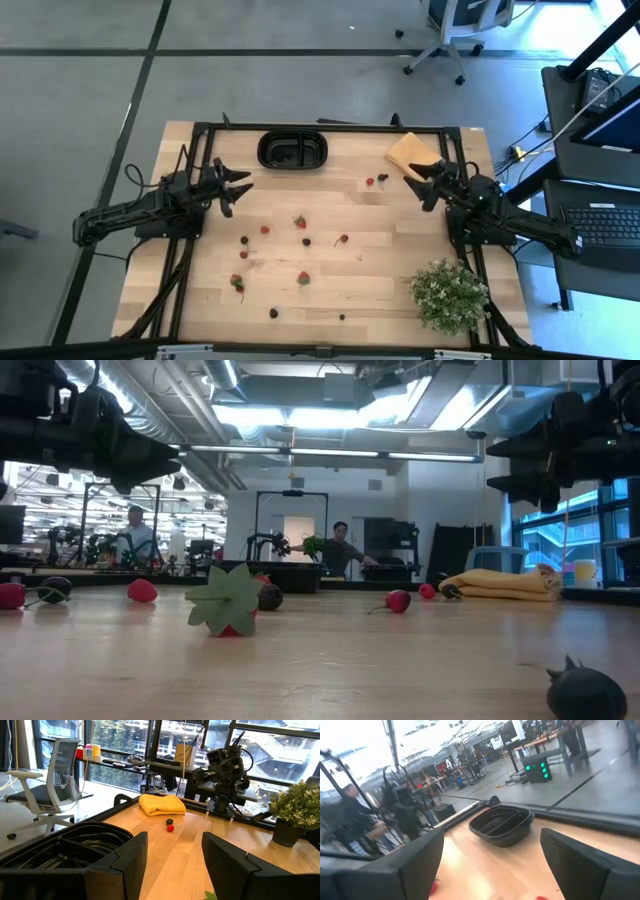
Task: Pick and placing Produce into tupperware
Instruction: Put the top raspberry into the black bin
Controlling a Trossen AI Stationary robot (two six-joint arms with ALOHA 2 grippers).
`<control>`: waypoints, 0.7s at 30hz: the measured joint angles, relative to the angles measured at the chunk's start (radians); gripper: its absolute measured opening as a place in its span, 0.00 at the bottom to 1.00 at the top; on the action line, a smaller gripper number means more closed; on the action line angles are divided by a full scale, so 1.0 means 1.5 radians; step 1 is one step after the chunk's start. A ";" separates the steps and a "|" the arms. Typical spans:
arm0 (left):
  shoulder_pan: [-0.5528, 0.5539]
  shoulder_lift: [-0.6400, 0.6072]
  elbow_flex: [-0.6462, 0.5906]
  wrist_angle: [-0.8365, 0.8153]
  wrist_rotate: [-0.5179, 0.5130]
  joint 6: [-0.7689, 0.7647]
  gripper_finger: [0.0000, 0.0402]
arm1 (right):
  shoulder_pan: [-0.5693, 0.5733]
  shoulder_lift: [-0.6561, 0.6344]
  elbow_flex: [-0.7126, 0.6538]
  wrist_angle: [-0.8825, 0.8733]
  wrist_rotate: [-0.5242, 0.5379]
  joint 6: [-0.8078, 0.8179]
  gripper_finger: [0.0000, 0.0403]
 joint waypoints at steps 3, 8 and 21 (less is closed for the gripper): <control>0.000 0.000 0.000 0.000 0.000 0.000 0.45 | 0.000 0.000 0.000 0.000 -0.001 0.052 0.83; 0.000 0.000 0.000 0.000 0.000 0.000 0.45 | -0.001 0.000 0.000 0.007 -0.001 0.061 0.83; 0.000 0.000 0.000 0.000 0.000 0.000 0.45 | -0.003 0.051 0.103 0.079 0.000 -0.065 0.82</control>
